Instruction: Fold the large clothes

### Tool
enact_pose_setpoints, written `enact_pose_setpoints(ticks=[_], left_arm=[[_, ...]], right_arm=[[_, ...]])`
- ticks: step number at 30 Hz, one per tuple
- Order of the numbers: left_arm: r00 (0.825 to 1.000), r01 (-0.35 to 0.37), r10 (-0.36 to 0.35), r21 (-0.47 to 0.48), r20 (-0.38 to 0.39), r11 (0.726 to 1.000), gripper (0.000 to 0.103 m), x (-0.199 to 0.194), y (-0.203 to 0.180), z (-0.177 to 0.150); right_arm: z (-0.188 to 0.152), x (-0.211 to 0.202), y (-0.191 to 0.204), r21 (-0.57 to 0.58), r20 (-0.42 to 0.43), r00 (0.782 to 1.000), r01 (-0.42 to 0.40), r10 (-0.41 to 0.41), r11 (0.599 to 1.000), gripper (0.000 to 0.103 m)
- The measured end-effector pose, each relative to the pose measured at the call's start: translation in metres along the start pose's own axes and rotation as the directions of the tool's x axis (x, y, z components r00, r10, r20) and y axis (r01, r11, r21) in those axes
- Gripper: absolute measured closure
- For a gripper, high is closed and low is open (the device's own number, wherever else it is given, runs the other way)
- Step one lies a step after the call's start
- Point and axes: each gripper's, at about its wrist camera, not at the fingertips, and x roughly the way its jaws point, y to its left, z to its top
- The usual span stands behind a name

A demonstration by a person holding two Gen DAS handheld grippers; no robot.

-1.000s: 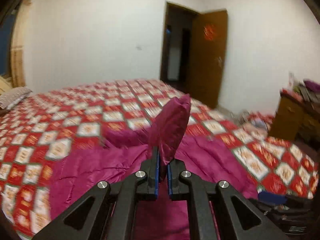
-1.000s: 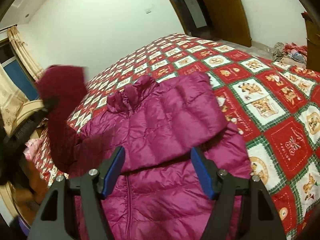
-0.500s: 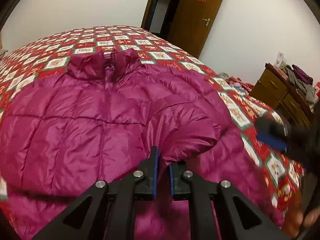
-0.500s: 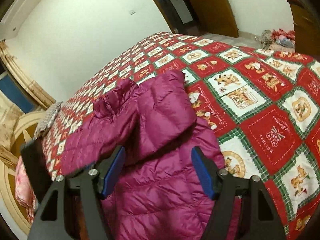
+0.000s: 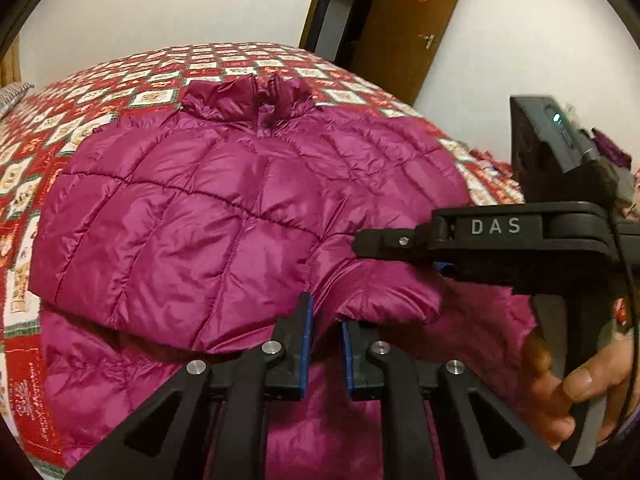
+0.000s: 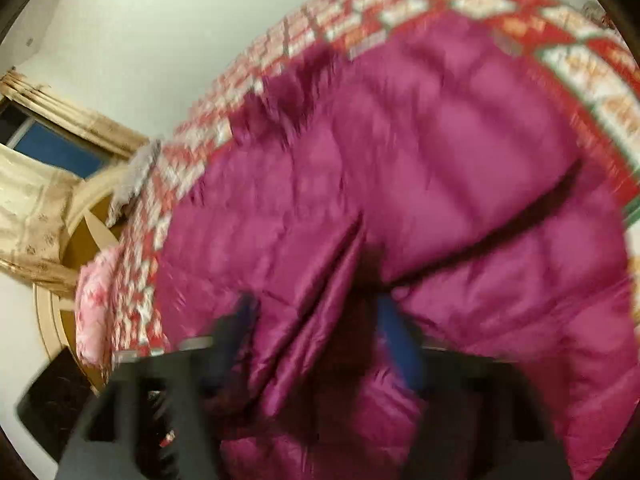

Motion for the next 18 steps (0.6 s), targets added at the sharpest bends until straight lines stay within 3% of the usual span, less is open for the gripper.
enact_pose_setpoints(ticks=[3,7,11,12,13,14,16,17,18], left_arm=[[1.000,0.018,-0.018,0.002,0.001,1.000,0.091,-0.007,0.004,-0.001],[0.999,-0.013,0.011,0.029,0.039,0.999,0.090,-0.031,0.012,-0.006],[0.994,-0.012,0.014,-0.016,0.108,1.000,0.090,-0.053,0.033,0.008],[0.993,-0.019,0.023,-0.038,0.117,0.999,0.090,-0.055,0.040,0.016],[0.991,-0.037,0.045,-0.061,0.123,0.997,0.090,-0.055,0.049,0.028],[0.990,-0.058,0.066,-0.069,0.124,0.996,0.090,-0.054,0.054,0.035],[0.981,-0.130,0.138,-0.068,0.135,0.989,0.090,-0.051,0.062,0.055],[0.974,-0.160,0.168,-0.062,0.150,0.985,0.090,-0.049,0.065,0.065],[0.968,-0.184,0.192,-0.061,0.159,0.981,0.090,-0.045,0.070,0.075]], right_arm=[[0.005,-0.011,0.014,-0.089,0.046,0.997,0.062,-0.058,0.994,0.083],[0.029,-0.039,0.031,-0.213,0.199,0.966,0.206,-0.164,0.955,0.084],[0.045,-0.033,0.030,-0.319,0.217,0.951,0.281,-0.219,0.905,0.080],[0.047,-0.026,0.027,-0.349,0.229,0.935,0.338,-0.270,0.874,0.068],[0.048,-0.022,0.023,-0.356,0.252,0.908,0.408,-0.334,0.841,0.043],[0.050,-0.020,0.020,-0.338,0.294,0.862,0.499,-0.414,0.798,0.033],[0.050,-0.030,0.012,-0.256,0.387,0.736,0.665,-0.556,0.702,0.031],[0.049,-0.040,0.007,-0.200,0.412,0.699,0.695,-0.584,0.691,0.031],[0.047,-0.048,0.006,-0.182,0.411,0.739,0.640,-0.533,0.746,0.031]])
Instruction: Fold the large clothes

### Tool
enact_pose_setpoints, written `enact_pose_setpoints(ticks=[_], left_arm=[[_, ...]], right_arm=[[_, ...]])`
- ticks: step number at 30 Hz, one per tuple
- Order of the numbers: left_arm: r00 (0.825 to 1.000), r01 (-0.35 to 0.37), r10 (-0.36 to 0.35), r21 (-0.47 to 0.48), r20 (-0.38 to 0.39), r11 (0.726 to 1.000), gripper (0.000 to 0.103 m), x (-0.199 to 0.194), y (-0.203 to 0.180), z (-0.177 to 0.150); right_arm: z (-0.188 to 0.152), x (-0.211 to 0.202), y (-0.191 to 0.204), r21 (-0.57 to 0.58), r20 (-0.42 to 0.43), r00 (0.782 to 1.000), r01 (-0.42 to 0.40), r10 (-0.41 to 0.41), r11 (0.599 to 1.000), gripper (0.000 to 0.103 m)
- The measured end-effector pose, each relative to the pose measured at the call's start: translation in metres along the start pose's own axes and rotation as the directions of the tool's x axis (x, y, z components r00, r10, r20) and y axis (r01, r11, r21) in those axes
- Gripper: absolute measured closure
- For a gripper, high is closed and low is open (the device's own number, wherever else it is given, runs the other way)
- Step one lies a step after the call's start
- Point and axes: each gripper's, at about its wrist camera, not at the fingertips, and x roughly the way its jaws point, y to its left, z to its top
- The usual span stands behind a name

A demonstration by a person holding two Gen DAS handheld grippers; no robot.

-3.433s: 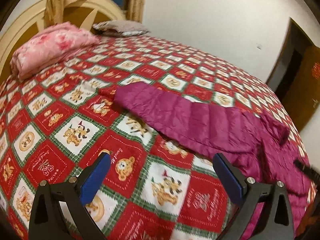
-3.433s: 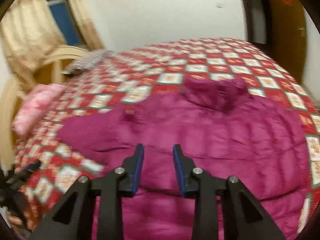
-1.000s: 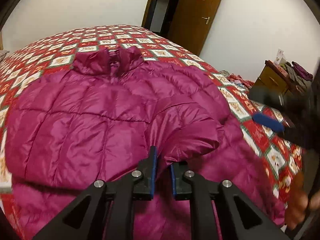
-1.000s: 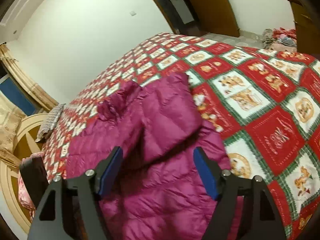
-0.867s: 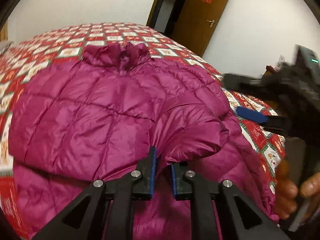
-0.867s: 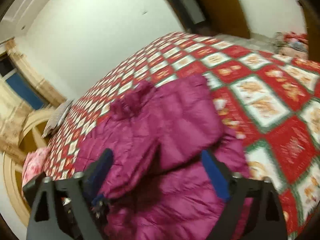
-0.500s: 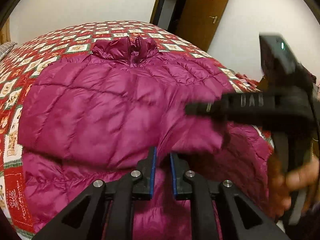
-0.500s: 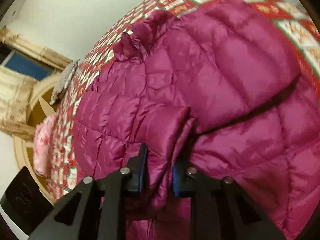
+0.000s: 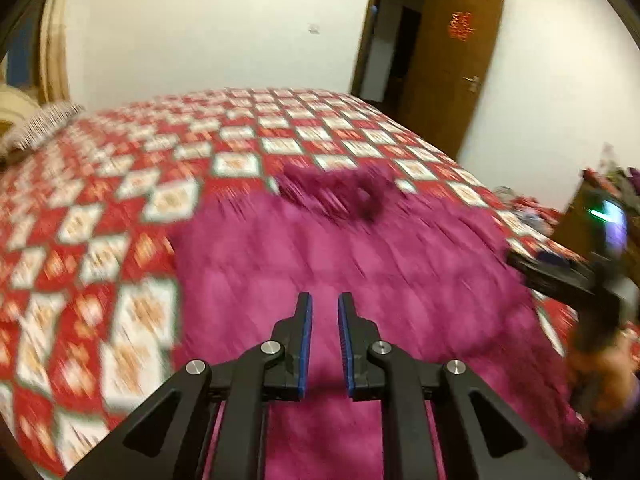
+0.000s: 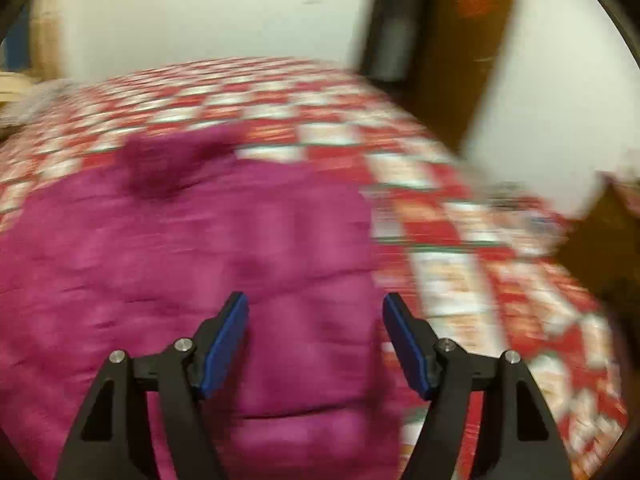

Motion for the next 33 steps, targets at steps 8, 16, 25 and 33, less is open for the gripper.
enact_pose_setpoints(ticks=[8,16,25,33], left_arm=[[0.991,-0.106,0.096,-0.108,-0.090,0.989,0.090,0.078,0.037,0.025],[0.994,-0.052,0.037,-0.153,-0.100,0.987,0.090,0.106,0.045,-0.016],[1.000,-0.027,0.027,-0.230,0.000,0.973,0.090,0.060,0.043,-0.008],[0.994,-0.079,0.096,-0.259,0.055,0.963,0.089,0.059,0.041,-0.034]], right_arm=[[0.003,0.002,0.048,-0.053,-0.048,0.928,-0.371,0.368,0.927,0.051],[-0.010,0.064,0.036,-0.053,-0.180,0.929,-0.336,0.322,0.940,0.057],[0.048,0.042,0.036,0.046,-0.112,0.933,-0.340,0.343,0.939,0.041],[0.141,0.110,0.092,0.166,-0.144,0.924,-0.329,0.353,0.929,0.024]])
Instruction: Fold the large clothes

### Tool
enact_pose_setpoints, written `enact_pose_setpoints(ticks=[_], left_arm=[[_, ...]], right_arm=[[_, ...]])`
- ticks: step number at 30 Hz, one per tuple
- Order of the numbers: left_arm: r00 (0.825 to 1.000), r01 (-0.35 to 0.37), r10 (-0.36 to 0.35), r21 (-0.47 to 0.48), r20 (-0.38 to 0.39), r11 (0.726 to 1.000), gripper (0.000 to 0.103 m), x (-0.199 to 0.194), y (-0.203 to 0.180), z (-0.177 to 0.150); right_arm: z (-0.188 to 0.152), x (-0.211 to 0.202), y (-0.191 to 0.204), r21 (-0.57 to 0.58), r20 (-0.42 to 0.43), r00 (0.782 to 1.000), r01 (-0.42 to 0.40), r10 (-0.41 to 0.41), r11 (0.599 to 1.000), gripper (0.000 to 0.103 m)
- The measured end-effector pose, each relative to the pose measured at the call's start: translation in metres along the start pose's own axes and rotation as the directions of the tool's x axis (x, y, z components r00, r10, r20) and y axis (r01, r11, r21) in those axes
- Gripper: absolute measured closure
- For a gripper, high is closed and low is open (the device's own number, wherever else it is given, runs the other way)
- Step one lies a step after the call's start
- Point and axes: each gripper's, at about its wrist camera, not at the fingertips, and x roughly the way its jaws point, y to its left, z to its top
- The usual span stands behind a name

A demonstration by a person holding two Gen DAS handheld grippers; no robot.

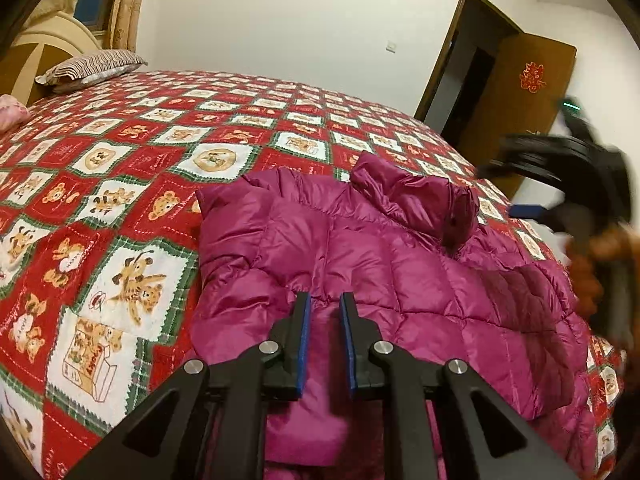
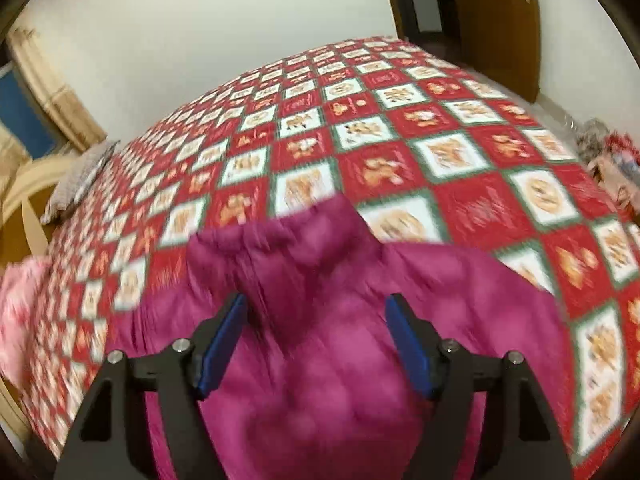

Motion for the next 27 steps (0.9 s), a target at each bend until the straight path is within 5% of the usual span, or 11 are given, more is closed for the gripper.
enact_pose_setpoints(ticks=[5,6,9,16,20,23,27], left_arm=[[1.000,-0.021,0.021,0.000,-0.009,1.000,0.089,0.006,-0.001,-0.002],[1.000,-0.019,0.019,-0.002,-0.010,1.000,0.088,0.006,0.000,-0.003],[1.000,0.010,-0.010,-0.019,-0.011,1.000,0.088,0.005,0.004,-0.003],[0.999,0.035,-0.035,0.008,-0.030,0.999,0.083,0.003,-0.004,0.000],[0.993,0.092,-0.088,0.063,-0.076,0.994,0.082,0.002,-0.022,0.023],[0.989,0.127,-0.116,0.126,-0.095,0.984,0.072,0.008,-0.050,0.056],[0.983,0.180,-0.176,0.119,-0.045,0.976,0.033,0.032,-0.085,0.101]], right_arm=[[0.012,0.056,0.008,-0.002,-0.144,0.986,0.086,-0.085,0.996,0.016],[0.011,0.063,0.005,-0.001,-0.172,0.980,0.101,-0.100,0.995,0.021],[0.000,0.053,-0.010,-0.005,-0.172,0.980,0.096,-0.095,0.995,0.078],[-0.041,0.009,-0.069,0.022,-0.109,0.987,0.121,-0.118,0.992,0.088],[-0.057,0.011,-0.089,0.074,-0.064,0.997,0.046,-0.042,0.996,0.093],[-0.070,0.006,-0.093,0.061,0.045,0.999,0.009,-0.012,0.998,0.093],[-0.076,0.002,-0.096,0.056,0.112,0.994,-0.019,0.012,0.998,0.093]])
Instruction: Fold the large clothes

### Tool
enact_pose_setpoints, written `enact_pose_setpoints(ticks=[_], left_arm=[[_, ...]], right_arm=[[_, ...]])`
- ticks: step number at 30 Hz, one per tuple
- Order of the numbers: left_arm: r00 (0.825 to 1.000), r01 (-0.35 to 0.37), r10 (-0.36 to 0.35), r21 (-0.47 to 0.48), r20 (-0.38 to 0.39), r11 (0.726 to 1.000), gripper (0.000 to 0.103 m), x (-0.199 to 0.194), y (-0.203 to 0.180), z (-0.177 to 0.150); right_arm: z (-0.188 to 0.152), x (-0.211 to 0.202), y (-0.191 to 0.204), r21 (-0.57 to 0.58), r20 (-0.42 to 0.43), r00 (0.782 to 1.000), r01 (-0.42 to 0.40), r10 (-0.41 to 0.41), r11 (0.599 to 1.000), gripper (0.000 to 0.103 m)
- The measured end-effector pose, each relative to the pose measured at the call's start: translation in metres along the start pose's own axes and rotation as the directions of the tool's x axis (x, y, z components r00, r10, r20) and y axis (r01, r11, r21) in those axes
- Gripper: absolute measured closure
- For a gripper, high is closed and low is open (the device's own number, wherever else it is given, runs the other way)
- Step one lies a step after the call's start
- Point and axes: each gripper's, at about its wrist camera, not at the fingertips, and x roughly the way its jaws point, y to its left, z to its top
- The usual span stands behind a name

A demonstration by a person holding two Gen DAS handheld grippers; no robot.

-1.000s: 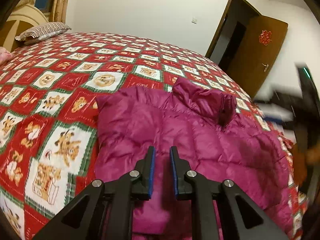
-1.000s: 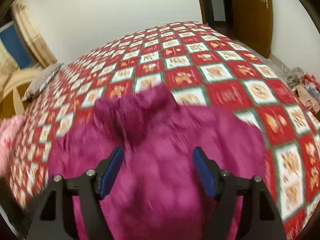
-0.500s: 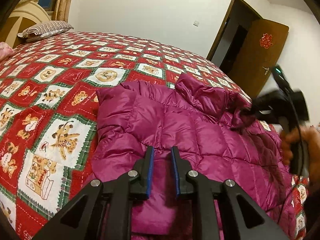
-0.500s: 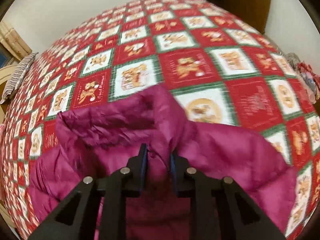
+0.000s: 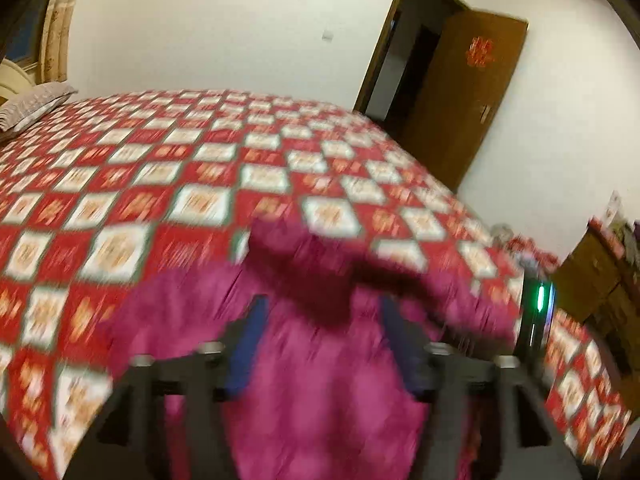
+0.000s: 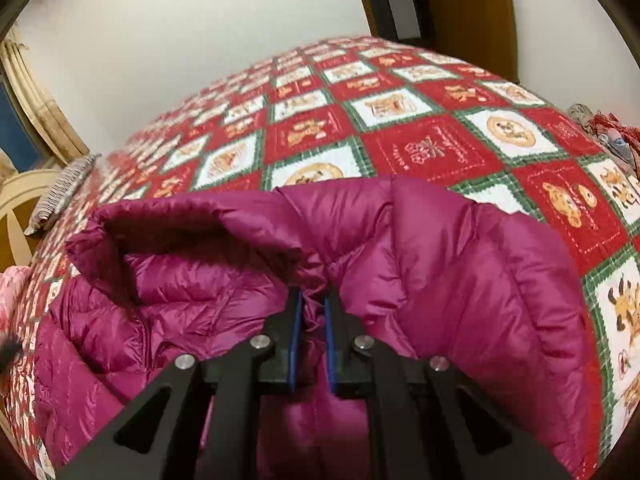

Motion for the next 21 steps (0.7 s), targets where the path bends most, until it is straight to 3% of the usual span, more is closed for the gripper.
enact_pose_setpoints(ticks=[3,5,6,8,9,10,11,12,18,21], left_arm=[[1.000,-0.003,0.003,-0.010,-0.004,1.000,0.033,0.030,-0.015,0.019],[0.996,-0.030,0.031,0.012,-0.088,0.999,0.032,0.065,-0.026,0.023],[0.987,-0.078,0.080,0.023,-0.140,0.997,0.032,0.083,-0.028,0.020],[0.950,-0.204,0.209,0.044,-0.231,0.978,0.036,0.114,-0.022,0.006],[0.938,-0.249,0.252,0.047,-0.238,0.968,0.058,0.118,-0.015,0.001],[0.933,-0.270,0.270,0.034,-0.237,0.962,0.071,0.116,-0.007,-0.003],[0.939,-0.261,0.250,-0.014,-0.238,0.965,0.083,0.110,0.007,-0.009],[0.946,-0.244,0.226,-0.049,-0.232,0.969,0.085,0.106,0.014,-0.012],[0.964,-0.216,0.173,-0.216,-0.202,0.952,0.085,0.077,0.050,-0.051],[0.982,-0.176,0.152,-0.264,-0.110,0.948,0.084,0.074,0.055,-0.064]], right_arm=[[0.001,0.001,-0.002,0.015,0.011,1.000,-0.025,0.025,1.000,0.093],[-0.001,-0.001,-0.003,0.020,0.016,0.999,-0.036,0.035,0.999,0.093],[0.000,-0.001,-0.005,0.026,0.019,0.999,-0.045,0.044,0.999,0.093],[0.000,0.001,-0.006,0.033,0.021,0.998,-0.054,0.053,0.998,0.093],[0.001,0.001,-0.007,0.035,0.022,0.998,-0.059,0.058,0.998,0.093],[-0.001,0.002,-0.006,0.038,0.023,0.998,-0.062,0.061,0.997,0.093],[-0.003,0.000,-0.007,0.041,0.024,0.998,-0.065,0.064,0.997,0.093],[-0.002,0.001,-0.008,0.047,0.025,0.997,-0.073,0.072,0.996,0.093],[-0.003,0.002,-0.009,0.045,0.021,0.997,-0.069,0.068,0.997,0.093],[-0.003,0.003,-0.008,0.038,0.014,0.998,-0.068,0.067,0.997,0.090]])
